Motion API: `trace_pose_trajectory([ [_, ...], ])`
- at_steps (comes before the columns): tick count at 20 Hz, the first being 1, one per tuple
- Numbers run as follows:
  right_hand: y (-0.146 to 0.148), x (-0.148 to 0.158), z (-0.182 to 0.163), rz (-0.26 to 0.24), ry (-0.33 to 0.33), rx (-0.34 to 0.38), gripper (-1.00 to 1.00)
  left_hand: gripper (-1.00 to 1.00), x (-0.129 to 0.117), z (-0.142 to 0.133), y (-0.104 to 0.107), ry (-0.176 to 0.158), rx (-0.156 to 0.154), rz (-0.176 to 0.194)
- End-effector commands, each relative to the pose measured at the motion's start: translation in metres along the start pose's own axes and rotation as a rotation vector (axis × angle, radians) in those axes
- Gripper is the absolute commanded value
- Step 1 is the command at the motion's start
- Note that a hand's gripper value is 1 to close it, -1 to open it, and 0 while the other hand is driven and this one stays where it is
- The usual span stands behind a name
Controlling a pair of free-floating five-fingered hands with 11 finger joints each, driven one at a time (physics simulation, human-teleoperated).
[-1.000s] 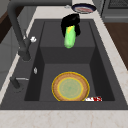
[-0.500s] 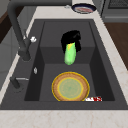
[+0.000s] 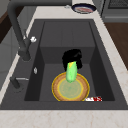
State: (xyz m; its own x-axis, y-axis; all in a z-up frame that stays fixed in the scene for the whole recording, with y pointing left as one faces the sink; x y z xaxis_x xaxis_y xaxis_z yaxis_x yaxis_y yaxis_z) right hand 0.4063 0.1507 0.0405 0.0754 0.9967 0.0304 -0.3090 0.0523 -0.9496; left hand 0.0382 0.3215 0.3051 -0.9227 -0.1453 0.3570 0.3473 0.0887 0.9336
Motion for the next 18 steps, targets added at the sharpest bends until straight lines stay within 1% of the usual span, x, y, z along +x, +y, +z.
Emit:
trace_pose_trajectory([
  [1,0.018,0.002,-0.015,-0.065,-0.041,0.006,1.0,0.0,0.0,0.0,0.0,0.0,0.0,0.0],
  [2,0.011,0.003,-0.007,-0.025,-0.039,-0.012,1.0,0.0,0.0,0.0,0.0,0.0,0.0,0.0],
  [3,0.015,0.005,-0.005,-0.025,-0.035,0.013,1.0,0.0,0.0,0.0,0.0,0.0,0.0,0.0],
  [5,0.051,0.007,-0.014,-0.037,-0.067,0.013,1.0,0.0,0.0,0.0,0.0,0.0,0.0,0.0],
  [6,0.057,0.01,-0.019,-0.027,-0.078,0.012,1.0,0.0,0.0,0.0,0.0,0.0,0.0,0.0],
  [8,0.071,0.016,-0.028,-0.024,-0.095,0.011,1.0,0.0,0.0,0.0,0.0,0.0,0.0,0.0],
  [10,0.086,0.021,-0.037,-0.036,-0.095,0.009,1.0,0.0,0.0,0.0,0.0,0.0,0.0,0.0],
  [11,0.091,0.025,-0.049,-0.046,-0.087,0.015,1.0,0.0,0.0,0.0,0.0,0.0,0.0,0.0],
  [12,0.099,0.028,-0.054,-0.044,-0.098,0.008,1.0,0.0,0.0,0.0,0.0,0.0,0.0,0.0],
  [14,0.114,0.034,-0.068,-0.05,-0.097,0.01,1.0,0.0,0.0,0.0,0.0,0.0,0.0,0.0],
  [15,0.12,0.036,-0.073,-0.05,-0.105,0.014,1.0,0.0,0.0,0.0,0.0,0.0,0.0,0.0],
  [17,0.119,0.024,-0.078,-0.069,-0.148,0.055,1.0,0.0,0.0,0.0,0.0,0.0,0.0,0.0],
  [18,0.119,0.018,-0.083,-0.073,-0.181,0.074,1.0,0.0,0.0,0.0,0.0,0.0,0.0,0.0],
])
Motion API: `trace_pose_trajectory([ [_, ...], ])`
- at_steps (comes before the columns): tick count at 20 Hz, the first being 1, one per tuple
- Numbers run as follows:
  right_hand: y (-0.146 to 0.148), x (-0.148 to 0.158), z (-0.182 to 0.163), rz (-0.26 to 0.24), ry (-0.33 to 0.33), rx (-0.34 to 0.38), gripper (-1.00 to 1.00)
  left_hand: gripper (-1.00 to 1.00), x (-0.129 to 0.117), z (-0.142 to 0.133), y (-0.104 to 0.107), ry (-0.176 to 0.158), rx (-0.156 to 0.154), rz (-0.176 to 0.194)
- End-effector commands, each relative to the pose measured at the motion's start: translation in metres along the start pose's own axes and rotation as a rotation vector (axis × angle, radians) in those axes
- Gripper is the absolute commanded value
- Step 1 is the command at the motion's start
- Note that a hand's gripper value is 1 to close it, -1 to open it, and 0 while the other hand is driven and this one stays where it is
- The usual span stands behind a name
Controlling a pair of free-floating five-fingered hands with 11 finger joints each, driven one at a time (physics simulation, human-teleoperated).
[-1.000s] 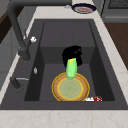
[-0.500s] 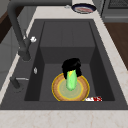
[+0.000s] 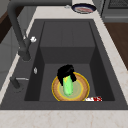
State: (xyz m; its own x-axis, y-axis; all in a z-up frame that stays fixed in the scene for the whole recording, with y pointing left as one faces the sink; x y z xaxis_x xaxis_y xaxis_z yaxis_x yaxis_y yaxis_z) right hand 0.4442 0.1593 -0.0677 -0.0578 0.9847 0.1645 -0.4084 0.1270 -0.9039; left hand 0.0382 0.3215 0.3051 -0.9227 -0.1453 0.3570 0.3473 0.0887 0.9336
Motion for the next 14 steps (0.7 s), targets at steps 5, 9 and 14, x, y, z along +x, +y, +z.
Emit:
trace_pose_trajectory([
  [5,0.031,-0.014,-0.024,-0.072,-0.165,0.065,1.0,0.0,0.0,0.0,0.0,0.0,0.0,0.0],
  [9,0.011,-0.019,-0.028,-0.111,-0.185,0.133,-1.0,0.0,0.0,0.0,0.0,0.0,0.0,0.0],
  [14,-0.012,-0.013,-0.016,-0.1,-0.113,0.219,-1.0,0.0,0.0,0.0,0.0,0.0,0.0,0.0],
])
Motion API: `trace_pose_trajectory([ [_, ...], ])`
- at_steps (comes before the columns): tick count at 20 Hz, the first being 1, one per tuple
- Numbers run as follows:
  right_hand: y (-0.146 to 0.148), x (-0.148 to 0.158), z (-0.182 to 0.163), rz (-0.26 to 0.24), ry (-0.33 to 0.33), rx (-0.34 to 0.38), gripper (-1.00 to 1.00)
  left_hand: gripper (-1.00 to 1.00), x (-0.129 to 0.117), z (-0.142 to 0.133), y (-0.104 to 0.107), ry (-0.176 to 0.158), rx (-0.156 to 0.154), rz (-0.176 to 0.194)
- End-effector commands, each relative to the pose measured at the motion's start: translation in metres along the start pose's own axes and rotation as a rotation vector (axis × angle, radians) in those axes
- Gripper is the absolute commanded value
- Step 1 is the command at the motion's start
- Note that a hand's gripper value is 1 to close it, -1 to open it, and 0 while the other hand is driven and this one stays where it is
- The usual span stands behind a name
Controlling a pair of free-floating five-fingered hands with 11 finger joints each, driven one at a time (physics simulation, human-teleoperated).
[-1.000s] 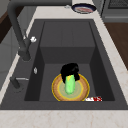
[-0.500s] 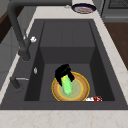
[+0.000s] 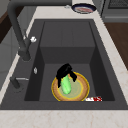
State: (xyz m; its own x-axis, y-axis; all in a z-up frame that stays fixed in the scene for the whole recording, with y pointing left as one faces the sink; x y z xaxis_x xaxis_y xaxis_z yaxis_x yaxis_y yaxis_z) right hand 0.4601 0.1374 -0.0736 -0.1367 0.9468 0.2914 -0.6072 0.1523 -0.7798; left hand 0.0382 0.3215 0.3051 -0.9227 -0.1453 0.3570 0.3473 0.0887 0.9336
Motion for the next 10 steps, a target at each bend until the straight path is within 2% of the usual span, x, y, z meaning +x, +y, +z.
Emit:
trace_pose_trajectory([
  [1,-0.016,0.012,0.006,-0.015,0.046,0.006,-1.0,0.0,0.0,0.0,0.0,0.0,0.0,0.0],
  [2,-0.024,0.016,0.011,0.002,0.072,0.015,-1.0,0.0,0.0,0.0,0.0,0.0,0.0,0.0],
  [5,-0.039,0.018,0.025,-0.001,0.103,0.046,-1.0,0.0,0.0,0.0,0.0,0.0,0.0,0.0],
  [8,-0.046,0.019,0.031,0.003,0.092,0.058,-1.0,0.0,0.0,0.0,0.0,0.0,0.0,0.0],
  [10,-0.044,0.019,0.031,0.017,0.056,0.061,-1.0,0.0,0.0,0.0,0.0,0.0,0.0,0.0],
])
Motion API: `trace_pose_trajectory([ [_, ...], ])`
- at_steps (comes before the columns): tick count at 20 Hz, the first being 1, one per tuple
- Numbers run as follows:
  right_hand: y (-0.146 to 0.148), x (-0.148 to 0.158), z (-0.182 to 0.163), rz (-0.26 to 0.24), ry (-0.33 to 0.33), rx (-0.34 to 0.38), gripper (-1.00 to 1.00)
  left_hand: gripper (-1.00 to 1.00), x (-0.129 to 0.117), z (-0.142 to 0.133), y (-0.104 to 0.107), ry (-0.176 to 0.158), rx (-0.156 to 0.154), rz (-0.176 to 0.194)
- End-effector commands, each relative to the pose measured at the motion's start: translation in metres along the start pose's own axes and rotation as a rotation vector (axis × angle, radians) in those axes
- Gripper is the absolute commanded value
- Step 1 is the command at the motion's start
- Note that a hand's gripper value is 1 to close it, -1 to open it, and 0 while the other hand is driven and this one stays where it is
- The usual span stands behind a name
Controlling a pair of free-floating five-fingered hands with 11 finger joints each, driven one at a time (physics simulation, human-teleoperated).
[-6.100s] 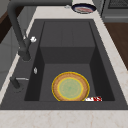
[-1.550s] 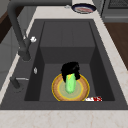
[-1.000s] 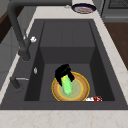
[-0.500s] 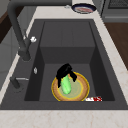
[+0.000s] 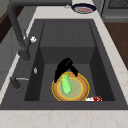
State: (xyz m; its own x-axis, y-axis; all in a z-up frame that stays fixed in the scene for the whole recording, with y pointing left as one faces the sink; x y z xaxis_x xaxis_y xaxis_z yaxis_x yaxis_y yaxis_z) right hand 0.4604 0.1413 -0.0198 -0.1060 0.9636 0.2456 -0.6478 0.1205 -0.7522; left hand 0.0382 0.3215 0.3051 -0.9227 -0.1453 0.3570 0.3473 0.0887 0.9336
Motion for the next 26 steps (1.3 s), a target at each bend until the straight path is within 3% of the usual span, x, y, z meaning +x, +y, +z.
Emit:
trace_pose_trajectory([
  [1,0.0,0.0,0.0,0.0,0.0,0.0,-1.0,0.0,0.0,0.0,0.0,0.0,0.0,0.0],
  [4,-0.007,-0.008,0.006,-0.004,-0.013,-0.027,-1.0,0.0,0.0,0.0,0.0,0.0,0.0,0.0],
  [11,-0.018,-0.013,0.011,0.001,-0.014,-0.01,-1.0,0.0,0.0,0.0,0.0,0.0,0.0,0.0],
  [26,-0.084,-0.033,0.084,0.004,-0.025,0.008,-1.0,0.0,0.0,0.0,0.0,0.0,0.0,0.0],
])
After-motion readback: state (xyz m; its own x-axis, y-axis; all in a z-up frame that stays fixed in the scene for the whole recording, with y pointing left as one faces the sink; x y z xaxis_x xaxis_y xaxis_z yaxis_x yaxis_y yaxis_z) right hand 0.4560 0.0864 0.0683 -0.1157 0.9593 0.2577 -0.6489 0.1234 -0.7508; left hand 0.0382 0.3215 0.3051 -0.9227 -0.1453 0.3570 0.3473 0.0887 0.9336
